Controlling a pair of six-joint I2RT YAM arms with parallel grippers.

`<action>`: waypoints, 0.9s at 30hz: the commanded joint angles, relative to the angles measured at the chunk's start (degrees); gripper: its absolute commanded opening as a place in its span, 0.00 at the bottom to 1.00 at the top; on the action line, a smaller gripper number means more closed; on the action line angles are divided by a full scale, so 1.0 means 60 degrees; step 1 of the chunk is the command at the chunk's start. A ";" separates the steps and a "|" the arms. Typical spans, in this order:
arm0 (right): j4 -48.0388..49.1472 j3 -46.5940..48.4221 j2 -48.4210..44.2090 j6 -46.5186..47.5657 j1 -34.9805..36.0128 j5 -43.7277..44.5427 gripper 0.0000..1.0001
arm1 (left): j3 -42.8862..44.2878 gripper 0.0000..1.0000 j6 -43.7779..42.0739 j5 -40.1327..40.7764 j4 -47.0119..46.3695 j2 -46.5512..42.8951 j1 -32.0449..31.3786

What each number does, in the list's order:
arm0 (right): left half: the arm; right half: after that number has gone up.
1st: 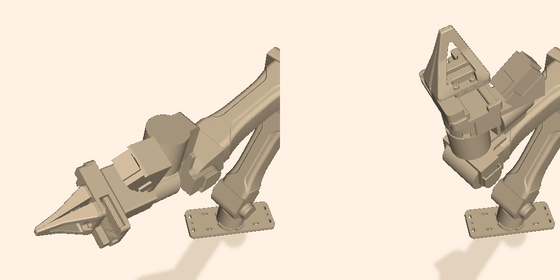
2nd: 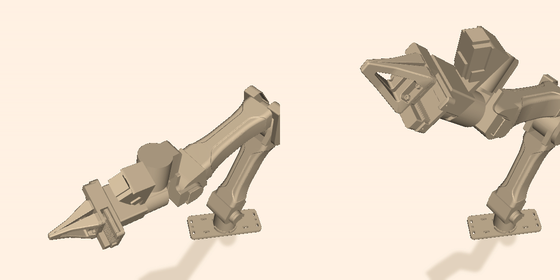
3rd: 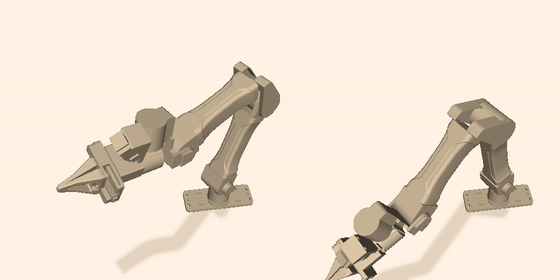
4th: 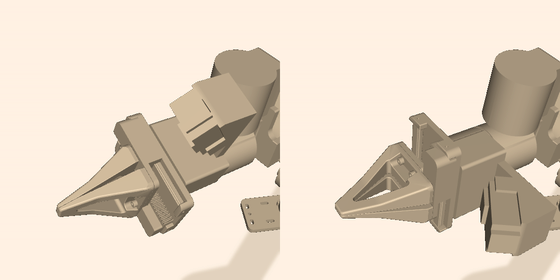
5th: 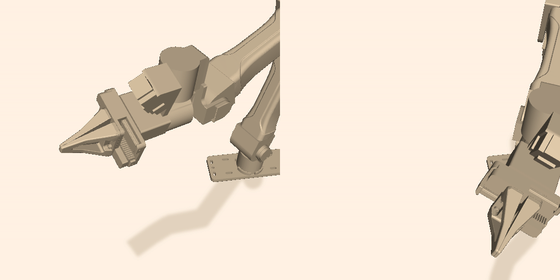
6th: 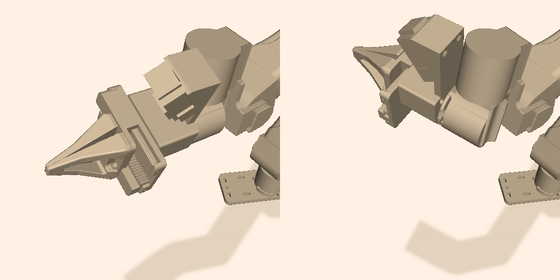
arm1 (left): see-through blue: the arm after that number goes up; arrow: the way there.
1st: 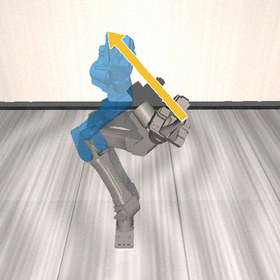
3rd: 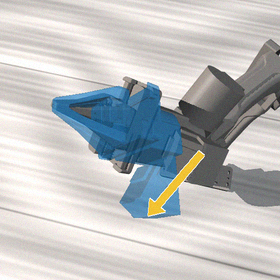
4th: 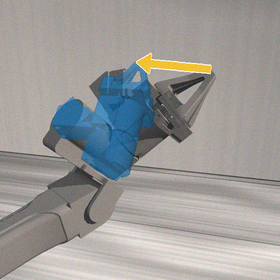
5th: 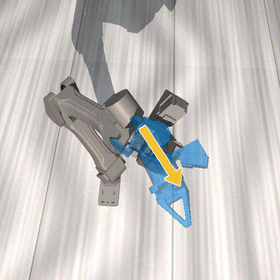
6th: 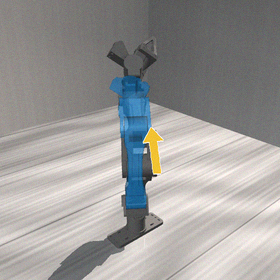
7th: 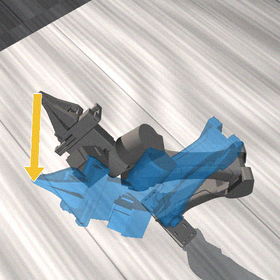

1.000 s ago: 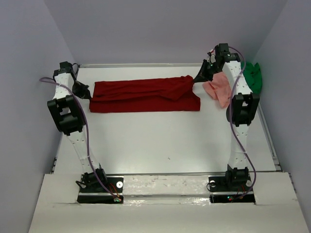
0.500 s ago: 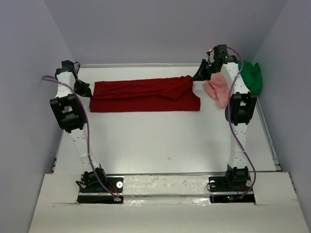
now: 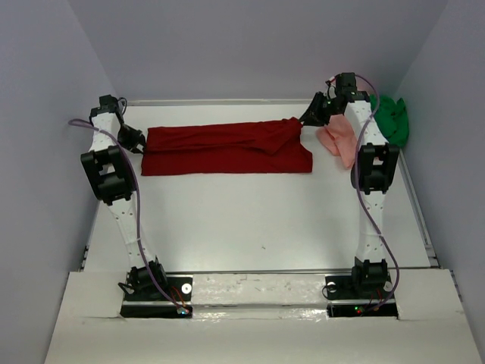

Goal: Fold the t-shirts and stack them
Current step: Fold the other side of the tshirt into a rectangle

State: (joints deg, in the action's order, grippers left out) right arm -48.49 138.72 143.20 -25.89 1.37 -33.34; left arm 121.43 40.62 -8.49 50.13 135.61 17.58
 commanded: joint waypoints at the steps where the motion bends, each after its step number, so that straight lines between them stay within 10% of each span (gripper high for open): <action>1: 0.1226 0.0201 0.0113 -0.0080 -0.0096 0.0210 0.49 | 0.0227 0.56 0.0158 0.0184 -0.0356 -0.0233 -0.0001; 5: 0.1299 0.0027 -0.0134 0.0022 -0.0096 0.0298 0.66 | 0.0139 0.67 0.0217 0.0433 -0.0605 -0.0598 -0.0001; 16: 0.1211 -0.3253 -0.2126 0.0520 -0.0096 -0.0083 0.66 | -0.0241 0.67 -0.0427 0.0610 -0.0357 -0.2254 -0.0001; 27: 0.1768 -0.5292 -0.2757 0.0974 -0.0096 -0.0185 0.66 | -0.3596 0.65 -0.0867 0.0054 -0.1542 -0.3017 0.0014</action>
State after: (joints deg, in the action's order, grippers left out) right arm -41.15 108.16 129.86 -21.96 1.15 -33.67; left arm 103.26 36.97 -6.31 42.52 119.15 17.43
